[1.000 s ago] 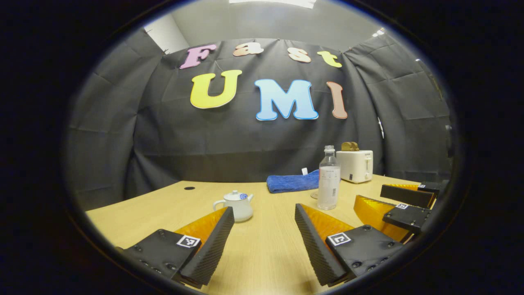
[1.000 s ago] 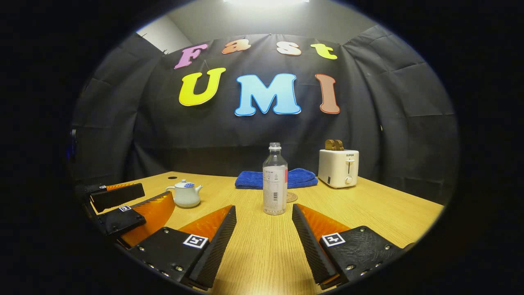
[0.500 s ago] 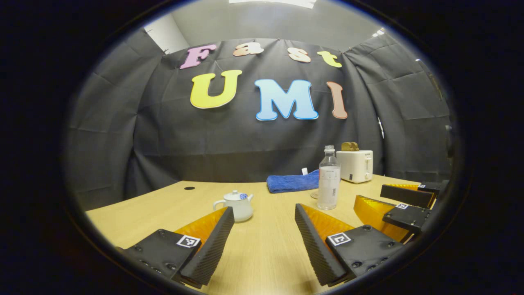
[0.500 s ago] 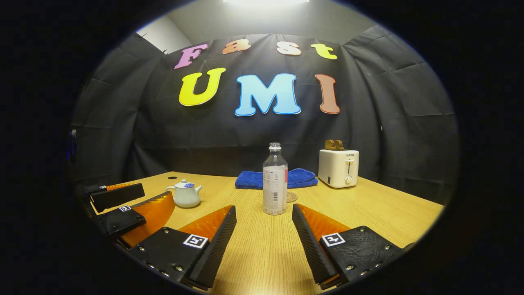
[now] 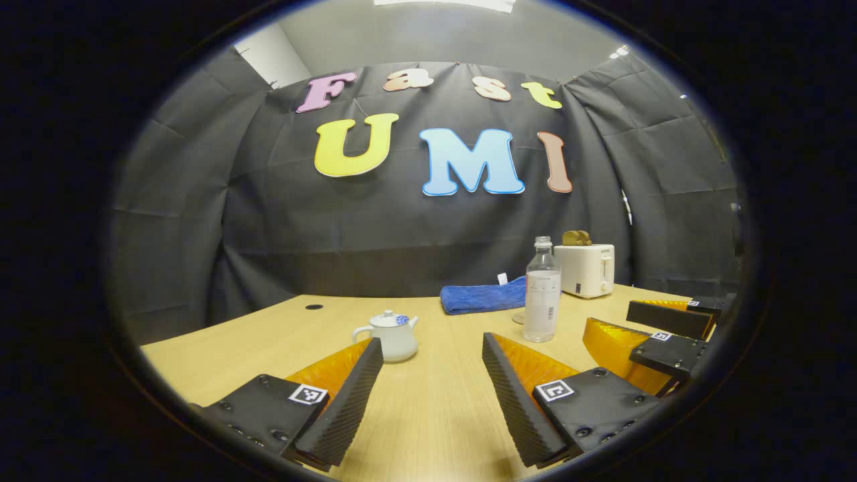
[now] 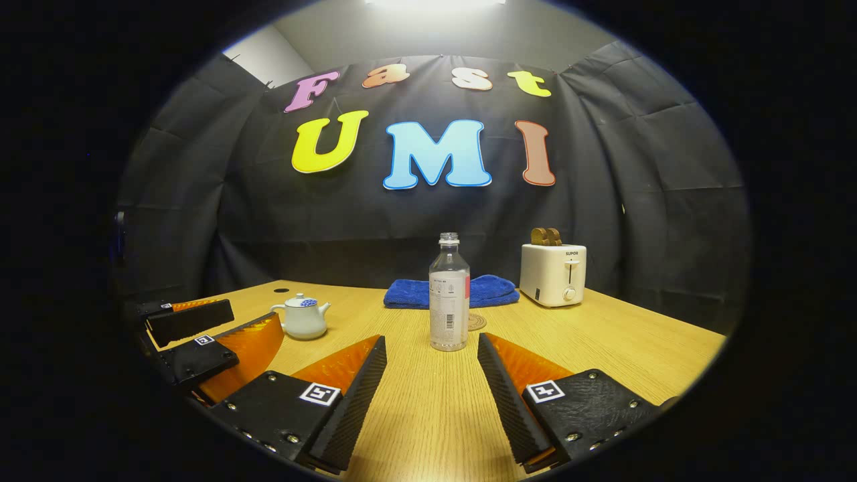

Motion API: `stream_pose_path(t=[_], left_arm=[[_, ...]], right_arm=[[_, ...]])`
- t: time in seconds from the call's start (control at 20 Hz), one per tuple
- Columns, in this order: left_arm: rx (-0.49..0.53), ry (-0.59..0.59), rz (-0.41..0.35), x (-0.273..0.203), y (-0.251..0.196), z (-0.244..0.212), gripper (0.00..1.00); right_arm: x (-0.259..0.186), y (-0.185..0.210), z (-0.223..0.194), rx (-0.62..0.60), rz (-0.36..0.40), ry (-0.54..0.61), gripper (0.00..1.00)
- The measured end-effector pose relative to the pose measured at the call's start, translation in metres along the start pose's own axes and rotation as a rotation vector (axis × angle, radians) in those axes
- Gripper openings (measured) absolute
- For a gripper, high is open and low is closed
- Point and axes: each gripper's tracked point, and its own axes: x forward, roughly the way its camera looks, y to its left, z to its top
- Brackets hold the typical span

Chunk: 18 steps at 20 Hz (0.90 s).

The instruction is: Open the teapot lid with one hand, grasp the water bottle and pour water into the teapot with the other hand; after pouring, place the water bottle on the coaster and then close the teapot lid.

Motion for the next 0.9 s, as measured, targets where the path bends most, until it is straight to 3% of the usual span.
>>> stream_pose_path(t=[0.2, 0.6, 0.9], left_arm=[[-0.001, -0.009, -0.054, 0.0, 0.001, 0.002, 1.0], [-0.046, 0.02, -0.065, 0.057, 0.026, -0.004, 1.0], [-0.017, 0.032, -0.075, 0.099, 0.048, 0.001, 1.0]], right_arm=[[0.007, 0.009, 0.003, -0.001, 0.024, -0.001, 0.86], [0.053, 0.006, -0.001, 0.003, 0.003, 0.044, 0.86], [0.088, 0.005, 0.009, 0.01, -0.005, 0.065, 0.86]])
